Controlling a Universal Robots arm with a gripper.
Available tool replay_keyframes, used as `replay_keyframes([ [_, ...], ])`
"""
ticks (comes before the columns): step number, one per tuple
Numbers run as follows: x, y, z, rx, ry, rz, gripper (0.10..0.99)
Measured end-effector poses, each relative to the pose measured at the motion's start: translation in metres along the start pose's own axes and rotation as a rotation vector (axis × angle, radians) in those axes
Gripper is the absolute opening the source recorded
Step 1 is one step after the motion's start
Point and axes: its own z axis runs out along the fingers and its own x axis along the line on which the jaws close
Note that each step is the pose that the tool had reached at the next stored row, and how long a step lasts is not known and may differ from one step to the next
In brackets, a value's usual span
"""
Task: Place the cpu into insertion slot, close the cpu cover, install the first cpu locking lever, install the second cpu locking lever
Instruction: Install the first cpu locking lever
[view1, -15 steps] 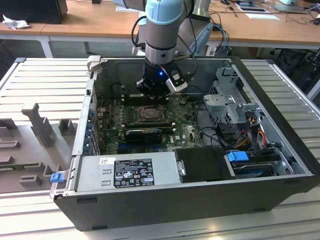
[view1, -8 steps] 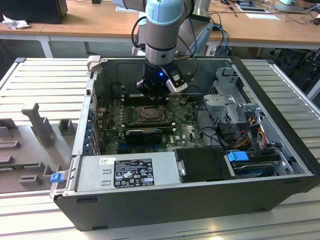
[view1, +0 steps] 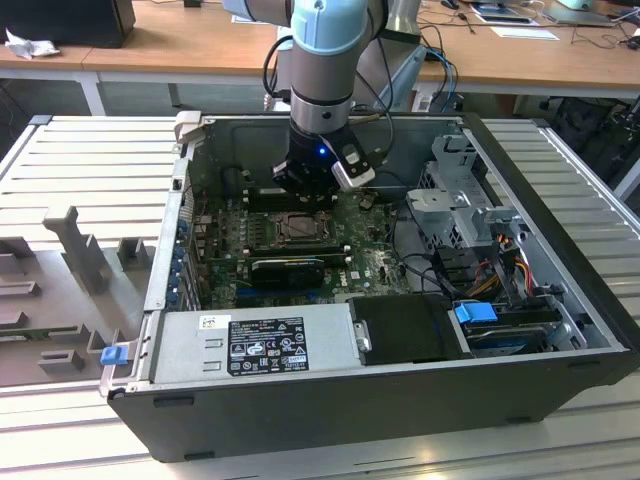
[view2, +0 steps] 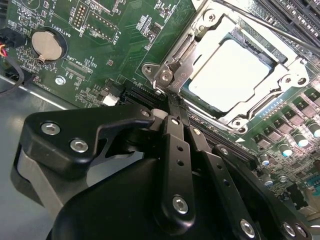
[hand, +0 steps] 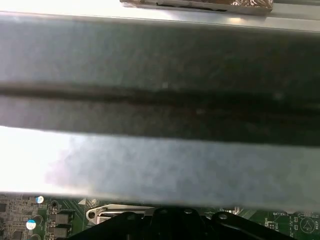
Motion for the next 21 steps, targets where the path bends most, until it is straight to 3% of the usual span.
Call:
replay_keyframes([
  [15, -0.0002, 0.0004, -0.0016, -0.005, -0.0007, 0.000, 0.106],
  [21, -0.0004, 0.0022, -0.0166, -0.004, -0.0006, 0.000, 0.106],
])
